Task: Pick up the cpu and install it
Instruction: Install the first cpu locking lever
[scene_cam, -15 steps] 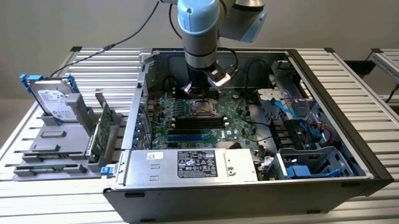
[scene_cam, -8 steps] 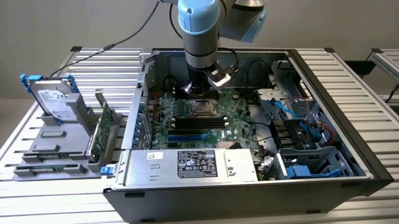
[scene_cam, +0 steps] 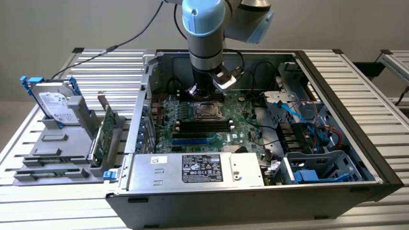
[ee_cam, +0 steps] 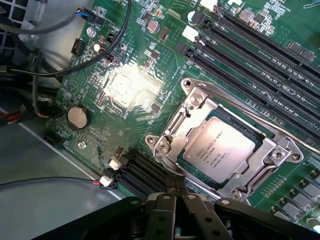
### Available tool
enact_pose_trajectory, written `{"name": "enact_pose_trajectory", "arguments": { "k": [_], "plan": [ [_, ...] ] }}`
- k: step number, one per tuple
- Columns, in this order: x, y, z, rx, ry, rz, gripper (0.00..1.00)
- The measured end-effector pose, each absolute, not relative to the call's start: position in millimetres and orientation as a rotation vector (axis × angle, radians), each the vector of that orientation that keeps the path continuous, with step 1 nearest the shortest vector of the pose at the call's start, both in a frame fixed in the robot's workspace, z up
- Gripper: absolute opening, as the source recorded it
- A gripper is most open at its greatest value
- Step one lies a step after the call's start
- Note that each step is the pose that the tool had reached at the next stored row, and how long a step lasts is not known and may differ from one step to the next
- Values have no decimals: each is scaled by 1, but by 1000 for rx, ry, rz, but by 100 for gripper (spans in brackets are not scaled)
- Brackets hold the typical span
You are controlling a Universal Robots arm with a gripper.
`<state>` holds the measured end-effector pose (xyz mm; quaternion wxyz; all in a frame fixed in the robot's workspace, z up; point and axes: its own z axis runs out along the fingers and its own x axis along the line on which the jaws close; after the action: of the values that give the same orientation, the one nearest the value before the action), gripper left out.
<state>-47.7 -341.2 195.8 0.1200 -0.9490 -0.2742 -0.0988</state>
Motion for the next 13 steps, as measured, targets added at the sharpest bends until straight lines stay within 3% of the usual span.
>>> {"name": "enact_pose_trajectory", "arguments": {
  "k": [13],
  "plan": [
    [-47,-341,195,-2775,-766,-296,11]
  ]
}}
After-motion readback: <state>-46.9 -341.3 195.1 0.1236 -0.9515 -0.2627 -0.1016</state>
